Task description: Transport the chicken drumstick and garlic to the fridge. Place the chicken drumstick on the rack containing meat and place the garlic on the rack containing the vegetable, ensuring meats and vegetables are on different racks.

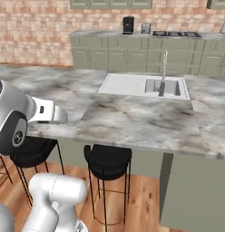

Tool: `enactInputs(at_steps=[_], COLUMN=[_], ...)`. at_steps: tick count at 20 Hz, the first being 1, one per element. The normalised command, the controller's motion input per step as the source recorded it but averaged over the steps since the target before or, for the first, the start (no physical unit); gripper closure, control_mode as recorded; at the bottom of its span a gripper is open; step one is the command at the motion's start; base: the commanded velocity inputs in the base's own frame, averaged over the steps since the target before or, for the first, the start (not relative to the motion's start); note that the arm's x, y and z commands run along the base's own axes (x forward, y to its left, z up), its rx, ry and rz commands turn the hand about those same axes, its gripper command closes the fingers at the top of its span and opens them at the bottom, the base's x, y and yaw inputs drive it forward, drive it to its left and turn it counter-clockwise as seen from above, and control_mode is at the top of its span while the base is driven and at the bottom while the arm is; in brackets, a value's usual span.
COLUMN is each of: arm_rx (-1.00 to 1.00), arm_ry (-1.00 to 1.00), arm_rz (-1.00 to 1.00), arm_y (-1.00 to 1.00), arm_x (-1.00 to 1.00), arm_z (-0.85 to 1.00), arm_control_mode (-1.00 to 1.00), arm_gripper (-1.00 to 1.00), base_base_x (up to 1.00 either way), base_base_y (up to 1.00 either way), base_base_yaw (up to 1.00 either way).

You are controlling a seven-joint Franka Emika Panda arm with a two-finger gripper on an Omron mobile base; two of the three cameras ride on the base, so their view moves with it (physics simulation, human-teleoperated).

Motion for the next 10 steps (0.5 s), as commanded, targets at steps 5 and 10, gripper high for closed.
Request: enactInputs(at_steps=[5, 10], arm_rx=[0.00, 0.00], arm_ry=[0.00, 0.00], arm_rz=[0.00, 0.00], arm_y=[0.00, 0.00], arm_x=[0.00, 0.00], arm_z=[0.00, 0.00], arm_control_mode=[1.00, 1.00], arm_gripper=[-1.00, -1.00], base_base_x=[-0.04, 0.00], base_base_y=[1.00, 1.00], base_base_yaw=[0.00, 0.00])
